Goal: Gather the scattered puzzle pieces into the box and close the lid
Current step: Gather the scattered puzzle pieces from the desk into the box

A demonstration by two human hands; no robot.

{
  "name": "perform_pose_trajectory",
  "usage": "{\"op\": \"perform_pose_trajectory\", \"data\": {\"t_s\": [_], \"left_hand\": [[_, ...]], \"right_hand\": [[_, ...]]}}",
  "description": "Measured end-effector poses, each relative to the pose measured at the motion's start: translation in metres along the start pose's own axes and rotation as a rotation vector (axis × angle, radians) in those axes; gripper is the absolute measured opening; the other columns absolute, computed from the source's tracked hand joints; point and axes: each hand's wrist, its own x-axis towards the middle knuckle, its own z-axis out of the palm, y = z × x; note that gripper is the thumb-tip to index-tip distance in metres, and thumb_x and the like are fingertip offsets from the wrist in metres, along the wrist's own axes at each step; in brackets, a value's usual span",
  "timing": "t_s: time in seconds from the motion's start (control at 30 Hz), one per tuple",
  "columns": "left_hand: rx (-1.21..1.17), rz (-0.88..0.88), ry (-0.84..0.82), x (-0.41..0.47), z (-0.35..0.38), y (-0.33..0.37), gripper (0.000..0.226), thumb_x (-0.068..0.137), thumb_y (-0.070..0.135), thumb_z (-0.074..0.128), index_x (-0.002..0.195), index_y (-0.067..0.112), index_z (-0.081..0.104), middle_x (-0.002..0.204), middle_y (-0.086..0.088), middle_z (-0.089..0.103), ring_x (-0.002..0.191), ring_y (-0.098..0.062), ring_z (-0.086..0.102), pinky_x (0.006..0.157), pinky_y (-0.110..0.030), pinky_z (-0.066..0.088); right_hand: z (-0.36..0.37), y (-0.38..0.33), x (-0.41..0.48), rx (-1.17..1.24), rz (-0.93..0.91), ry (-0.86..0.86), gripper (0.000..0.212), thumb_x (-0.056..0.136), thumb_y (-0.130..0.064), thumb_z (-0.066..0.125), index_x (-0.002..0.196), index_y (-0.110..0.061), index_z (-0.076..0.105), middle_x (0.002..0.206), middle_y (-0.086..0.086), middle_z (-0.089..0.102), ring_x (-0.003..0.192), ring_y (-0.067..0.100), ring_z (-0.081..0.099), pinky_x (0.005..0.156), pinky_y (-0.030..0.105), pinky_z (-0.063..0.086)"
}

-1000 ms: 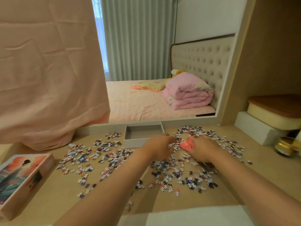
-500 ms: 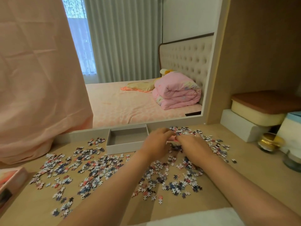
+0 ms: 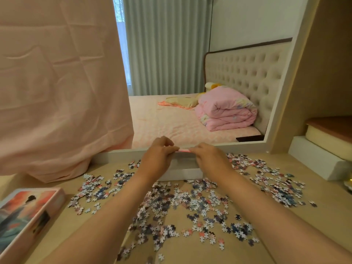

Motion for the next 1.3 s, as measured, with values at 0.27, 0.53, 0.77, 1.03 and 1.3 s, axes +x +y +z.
{"op": "perform_pose_trajectory", "data": {"t_s": [0.27,0.53,0.77,1.03,1.3], "left_hand": [[0.04,-0.128,-0.31,-0.035,-0.005,-0.038,0.036,0.099,0.032,0.046,0.132,0.033,0.061,0.119,0.006,0.06,0.107,-0.02,0.053,0.09,-0.032,0.04],[0.117,-0.172,-0.559,-0.039,0.003,-0.04,0.051,0.098,0.056,0.031,0.137,0.033,0.054,0.142,0.004,0.053,0.138,-0.013,0.029,0.116,-0.041,0.005],[-0.048,-0.2,-0.161,-0.047,-0.022,-0.045,0.026,0.093,0.045,0.048,0.112,0.031,0.061,0.112,0.01,0.056,0.106,-0.014,0.048,0.093,-0.036,0.041],[-0.358,-0.464,-0.409,-0.093,-0.037,-0.041,0.058,0.092,0.031,0.06,0.146,0.033,0.04,0.144,0.006,0.048,0.12,-0.011,0.053,0.102,-0.026,0.042],[-0.319,-0.504,-0.361,-0.09,-0.046,-0.035,0.059,0.094,0.036,0.057,0.148,0.029,0.036,0.147,0.004,0.045,0.121,-0.013,0.052,0.104,-0.031,0.042]], "right_hand": [[0.052,-0.01,0.02,-0.027,0.038,-0.2,0.058,0.097,0.0,0.04,0.137,-0.039,0.055,0.128,-0.006,0.062,0.111,0.026,0.056,0.093,0.038,0.045],[0.052,-0.012,0.026,-0.07,0.156,-0.471,0.045,0.102,-0.027,0.03,0.141,-0.035,0.052,0.142,-0.006,0.057,0.133,0.018,0.047,0.116,0.045,0.018],[0.021,-0.041,0.024,-0.007,0.106,-0.206,0.038,0.098,-0.027,0.043,0.132,-0.034,0.059,0.13,-0.005,0.063,0.121,0.021,0.053,0.105,0.042,0.035],[0.054,-0.053,0.0,-0.048,0.229,-0.457,0.073,0.088,0.001,0.05,0.151,-0.035,0.035,0.155,0.003,0.038,0.146,0.025,0.027,0.12,0.056,0.003],[0.045,-0.061,0.001,-0.051,0.133,-0.287,0.049,0.102,-0.026,0.044,0.15,-0.035,0.036,0.156,0.004,0.033,0.147,0.025,0.022,0.12,0.049,0.013]]}}
